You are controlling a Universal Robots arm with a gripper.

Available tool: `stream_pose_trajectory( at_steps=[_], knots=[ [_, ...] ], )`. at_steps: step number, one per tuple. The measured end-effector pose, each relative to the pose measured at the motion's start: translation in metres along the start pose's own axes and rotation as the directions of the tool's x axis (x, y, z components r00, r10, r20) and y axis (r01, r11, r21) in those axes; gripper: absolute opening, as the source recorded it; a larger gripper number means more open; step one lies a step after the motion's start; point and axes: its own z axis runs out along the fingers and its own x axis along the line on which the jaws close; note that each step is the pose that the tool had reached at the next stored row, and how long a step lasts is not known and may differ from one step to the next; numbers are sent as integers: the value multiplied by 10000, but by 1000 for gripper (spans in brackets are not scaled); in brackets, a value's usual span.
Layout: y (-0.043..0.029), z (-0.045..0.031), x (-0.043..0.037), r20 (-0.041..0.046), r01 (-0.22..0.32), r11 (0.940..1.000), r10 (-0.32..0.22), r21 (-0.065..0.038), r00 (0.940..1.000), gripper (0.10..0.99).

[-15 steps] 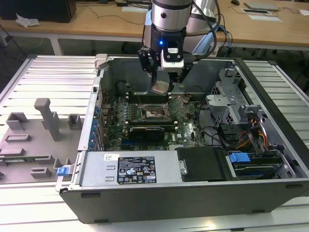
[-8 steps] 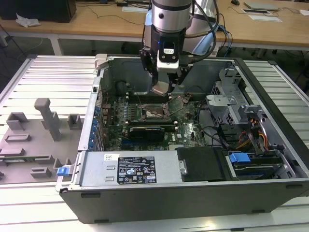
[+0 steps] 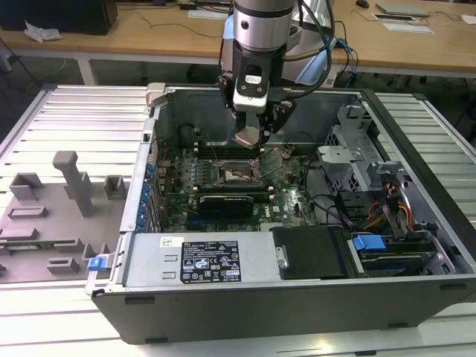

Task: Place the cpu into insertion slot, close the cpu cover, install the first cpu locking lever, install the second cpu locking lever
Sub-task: 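Place the cpu into insertion slot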

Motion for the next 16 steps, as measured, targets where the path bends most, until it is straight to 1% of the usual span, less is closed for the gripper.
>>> stream_pose_trajectory(
  at_steps=[5, 8, 11, 12, 13, 15, 16],
  knots=[
    [-1, 7, 0, 58, -675, 9977, 676, -15, 9977, 541],
    [-1, 11, 0, 93, -1083, 9941, 1083, -27, 9941, 541],
    [-2, 17, 0, 148, -1730, 9849, 1730, -46, 9848, 541],
    [-2, 20, 0, 166, -1940, 9810, 1941, -54, 9808, 541],
    [-2, 22, 0, 186, -2186, 9758, 2186, -63, 9756, 541],
    [-2, 24, -1, 203, -2387, 9711, 2388, -70, 9709, 541],
    [-2, 25, 0, 216, -2543, 9671, 2544, -76, 9668, 541]
  ],
)
